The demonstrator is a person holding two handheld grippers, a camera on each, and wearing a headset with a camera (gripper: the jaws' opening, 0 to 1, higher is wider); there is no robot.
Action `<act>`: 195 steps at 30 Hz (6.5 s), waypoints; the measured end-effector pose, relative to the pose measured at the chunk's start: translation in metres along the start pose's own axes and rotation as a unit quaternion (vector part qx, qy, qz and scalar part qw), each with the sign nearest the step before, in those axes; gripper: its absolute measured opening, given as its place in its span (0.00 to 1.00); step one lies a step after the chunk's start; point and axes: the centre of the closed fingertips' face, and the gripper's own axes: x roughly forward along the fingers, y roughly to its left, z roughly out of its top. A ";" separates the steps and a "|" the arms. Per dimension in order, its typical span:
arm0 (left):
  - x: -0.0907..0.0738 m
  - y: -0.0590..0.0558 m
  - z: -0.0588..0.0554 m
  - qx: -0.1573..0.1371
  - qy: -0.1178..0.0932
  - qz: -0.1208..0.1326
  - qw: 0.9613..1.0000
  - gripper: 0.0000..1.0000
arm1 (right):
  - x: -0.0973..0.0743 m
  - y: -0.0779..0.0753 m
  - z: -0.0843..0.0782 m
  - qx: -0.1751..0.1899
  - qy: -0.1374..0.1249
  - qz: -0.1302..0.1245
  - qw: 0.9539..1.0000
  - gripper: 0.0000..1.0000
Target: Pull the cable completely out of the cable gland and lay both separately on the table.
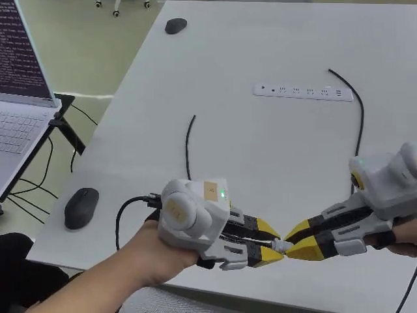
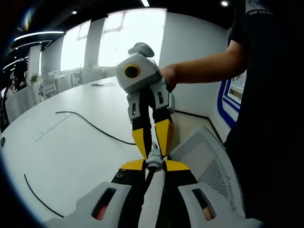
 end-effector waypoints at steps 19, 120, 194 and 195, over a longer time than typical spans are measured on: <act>-0.008 0.004 -0.004 -0.132 -0.020 -0.004 0.991 0.14 | 0.007 -0.004 0.000 -0.350 0.109 -0.188 0.911 0.07; -0.006 -0.001 0.016 -0.039 -0.025 0.020 0.999 0.15 | -0.014 -0.006 -0.002 -0.239 0.039 -0.231 0.942 0.14; -0.016 0.029 0.018 -0.040 -0.040 0.076 0.996 0.15 | -0.075 -0.082 -0.050 0.082 -0.060 -0.442 0.891 0.00; -0.016 0.028 0.018 -0.040 -0.040 0.075 0.996 0.15 | -0.076 -0.084 -0.053 0.086 -0.062 -0.445 0.889 0.00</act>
